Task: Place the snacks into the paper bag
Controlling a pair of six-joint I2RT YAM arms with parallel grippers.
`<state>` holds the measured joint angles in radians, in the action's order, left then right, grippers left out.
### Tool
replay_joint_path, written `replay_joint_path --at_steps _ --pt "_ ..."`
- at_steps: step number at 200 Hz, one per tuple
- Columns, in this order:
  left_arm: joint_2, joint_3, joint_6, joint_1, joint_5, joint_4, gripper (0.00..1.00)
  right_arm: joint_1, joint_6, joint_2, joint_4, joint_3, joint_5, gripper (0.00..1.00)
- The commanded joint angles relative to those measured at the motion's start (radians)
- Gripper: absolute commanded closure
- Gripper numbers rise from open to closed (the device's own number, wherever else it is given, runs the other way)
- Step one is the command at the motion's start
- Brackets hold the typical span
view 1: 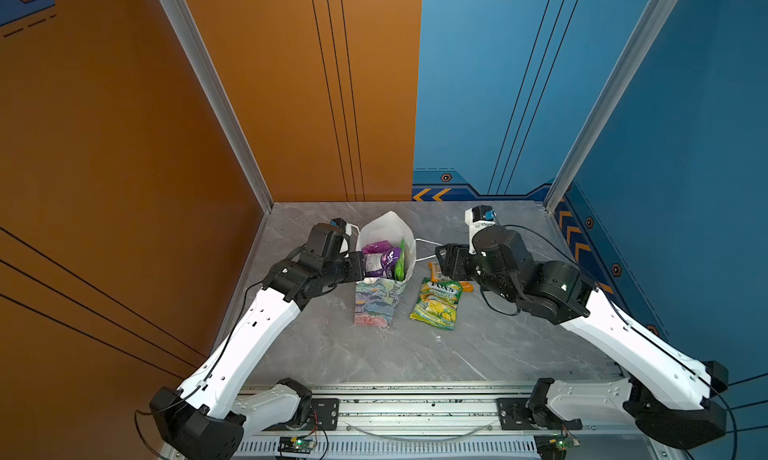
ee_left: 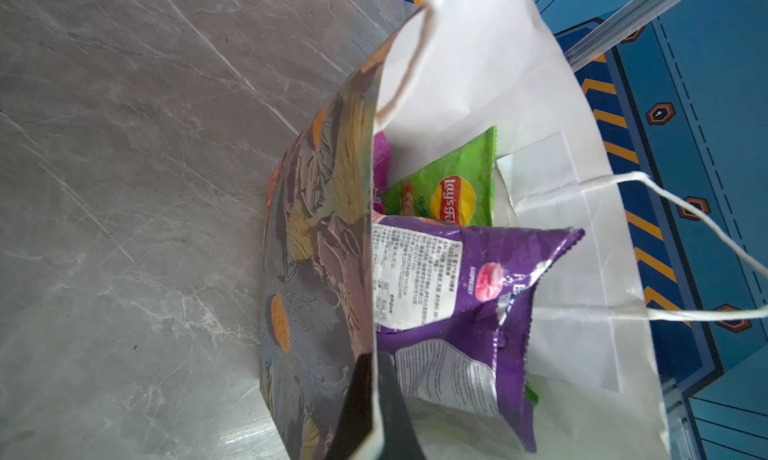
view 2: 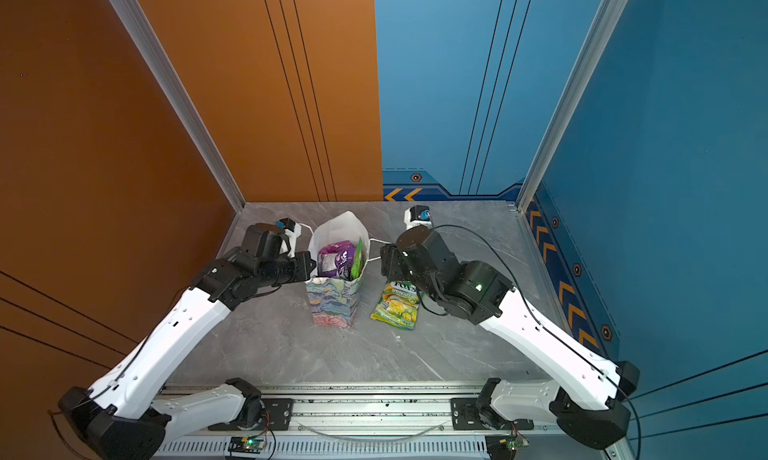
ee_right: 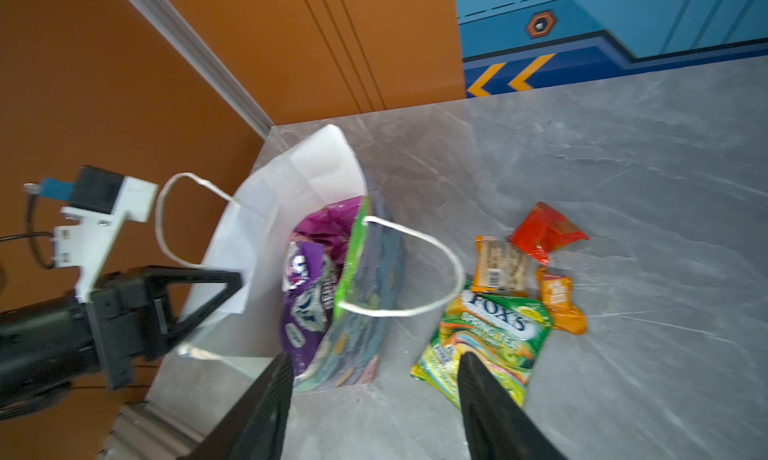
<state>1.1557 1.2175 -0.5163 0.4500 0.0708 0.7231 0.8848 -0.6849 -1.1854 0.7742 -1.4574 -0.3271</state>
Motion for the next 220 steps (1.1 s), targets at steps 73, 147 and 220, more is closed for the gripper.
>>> replay_joint_path --at_steps 73,147,220 --pt "-0.034 0.011 0.009 -0.022 -0.013 -0.099 0.99 -0.351 -0.054 0.200 -0.124 0.477 0.151 0.27" --pt "-0.038 0.013 0.011 -0.027 -0.010 -0.099 0.99 -0.403 0.083 -0.106 -0.190 0.455 0.391 0.22" --pt "-0.039 0.013 0.010 -0.034 -0.002 -0.099 0.99 -0.358 0.147 -0.402 -0.180 0.295 0.391 0.22"
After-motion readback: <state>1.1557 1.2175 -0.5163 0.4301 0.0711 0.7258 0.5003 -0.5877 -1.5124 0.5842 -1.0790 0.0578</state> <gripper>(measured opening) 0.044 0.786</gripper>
